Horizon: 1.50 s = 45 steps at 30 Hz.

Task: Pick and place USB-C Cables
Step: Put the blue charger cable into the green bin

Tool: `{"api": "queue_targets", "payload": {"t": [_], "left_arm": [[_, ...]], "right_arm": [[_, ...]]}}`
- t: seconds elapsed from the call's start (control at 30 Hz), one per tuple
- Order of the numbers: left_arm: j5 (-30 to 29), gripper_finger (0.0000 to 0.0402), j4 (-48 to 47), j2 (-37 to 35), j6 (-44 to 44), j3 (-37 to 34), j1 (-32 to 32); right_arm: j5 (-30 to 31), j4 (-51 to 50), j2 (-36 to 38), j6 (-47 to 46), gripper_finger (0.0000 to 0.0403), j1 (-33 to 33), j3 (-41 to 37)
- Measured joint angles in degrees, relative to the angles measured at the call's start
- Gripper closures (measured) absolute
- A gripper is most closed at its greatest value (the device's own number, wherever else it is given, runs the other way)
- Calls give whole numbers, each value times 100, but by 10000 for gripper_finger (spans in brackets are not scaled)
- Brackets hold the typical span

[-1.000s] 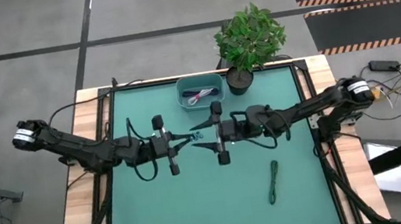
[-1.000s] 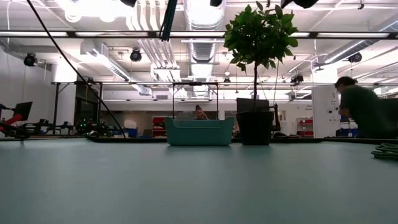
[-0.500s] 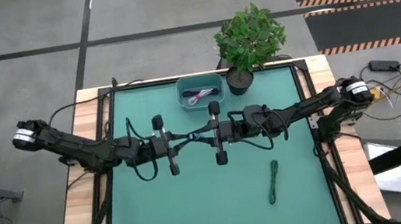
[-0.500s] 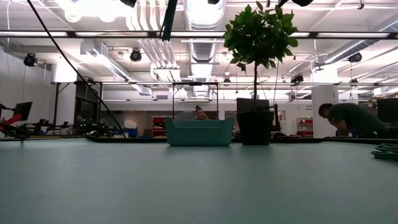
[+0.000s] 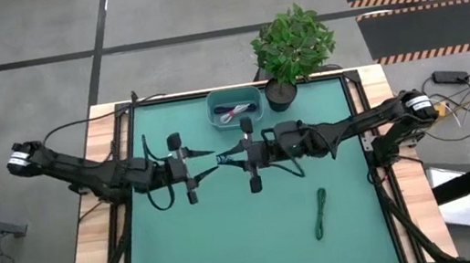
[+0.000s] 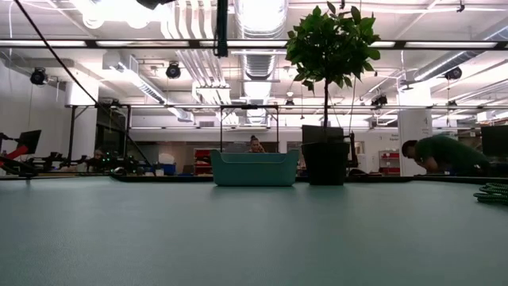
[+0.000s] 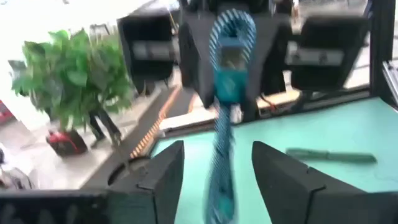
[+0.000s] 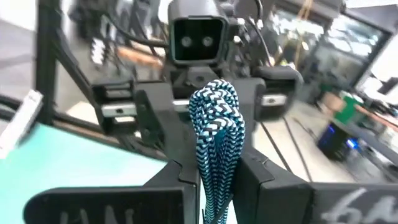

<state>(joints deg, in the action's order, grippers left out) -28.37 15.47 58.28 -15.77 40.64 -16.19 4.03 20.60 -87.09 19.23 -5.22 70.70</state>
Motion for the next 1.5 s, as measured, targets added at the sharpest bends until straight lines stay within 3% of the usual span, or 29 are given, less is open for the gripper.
{"api": "queue_targets", "payload": {"t": [0.17,0.47,0.67,0.87,1.3,1.5], "left_arm": [[-19,217,-926,-549,388,-20,-2],[-219,217,-1286,-1407,1093,-529,-2],[-393,217,-1006,-1765,1285,-964,-2],[-393,217,-1003,-1976,1406,-1025,-2],[-405,216,-995,-2304,1399,-1182,-2],[-410,216,-995,-2365,1397,-1212,-2]], "right_arm": [[801,-2081,-77,176,367,58,1220],[807,-4991,-1056,95,367,704,3690],[798,-5828,-1973,599,367,1212,4900],[755,-5951,-2665,1062,367,1723,5218],[802,-6282,-3736,993,367,2575,5191],[1213,-6413,-3979,984,367,2661,5190]]}}
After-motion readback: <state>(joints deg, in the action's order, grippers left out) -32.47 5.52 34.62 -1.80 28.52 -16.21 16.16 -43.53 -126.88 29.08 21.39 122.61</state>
